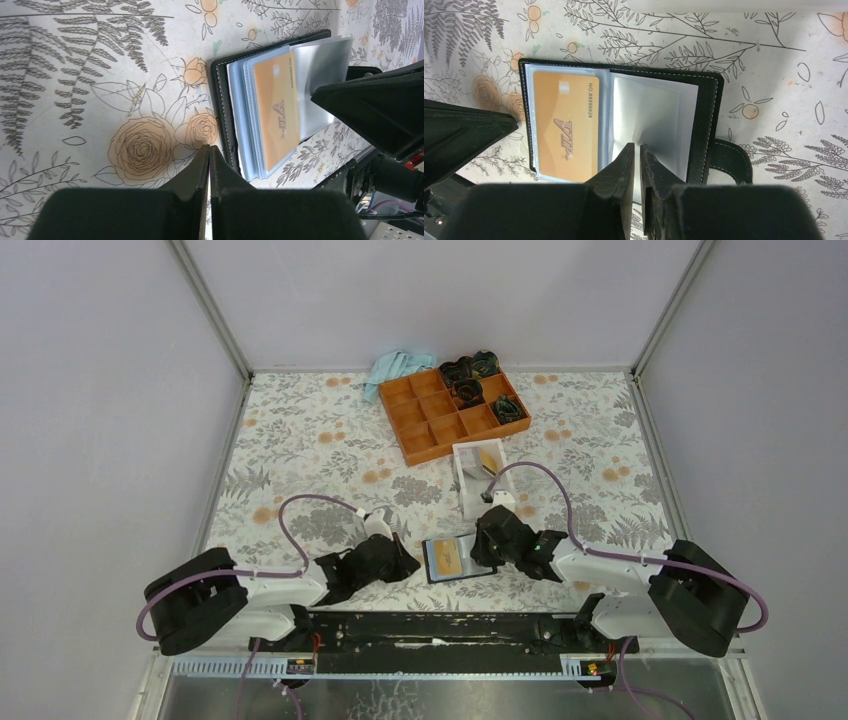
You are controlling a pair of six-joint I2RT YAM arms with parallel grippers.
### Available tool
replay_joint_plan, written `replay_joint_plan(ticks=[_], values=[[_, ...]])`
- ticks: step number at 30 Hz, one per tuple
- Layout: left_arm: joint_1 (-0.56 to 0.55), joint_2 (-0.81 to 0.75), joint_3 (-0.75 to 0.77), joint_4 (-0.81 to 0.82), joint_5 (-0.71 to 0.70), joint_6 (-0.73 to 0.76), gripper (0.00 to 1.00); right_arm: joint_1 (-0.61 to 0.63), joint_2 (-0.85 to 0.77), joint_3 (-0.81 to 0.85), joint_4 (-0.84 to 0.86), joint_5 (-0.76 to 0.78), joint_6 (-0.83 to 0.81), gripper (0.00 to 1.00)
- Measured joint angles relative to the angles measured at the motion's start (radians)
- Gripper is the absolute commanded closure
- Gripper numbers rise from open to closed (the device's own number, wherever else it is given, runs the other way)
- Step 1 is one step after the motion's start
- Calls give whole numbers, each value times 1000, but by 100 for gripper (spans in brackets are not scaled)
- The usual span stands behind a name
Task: Put the credit cards into the card holder
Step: Insert the credit card into the card holder, then close the card holder at the center of the board.
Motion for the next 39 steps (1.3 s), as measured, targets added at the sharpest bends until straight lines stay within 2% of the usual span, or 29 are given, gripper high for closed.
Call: replay_joint_plan(ticks=[15,20,39], values=[[-123,210,250,-158,-124,79,100,0,37,22,-45,26,-23,85],[-158,208,257,-183,-171,79,99,0,54,28,-30,25,-23,86],[-193,222,326,-256,-210,117,99,0,85,19,55,23,-12,86]])
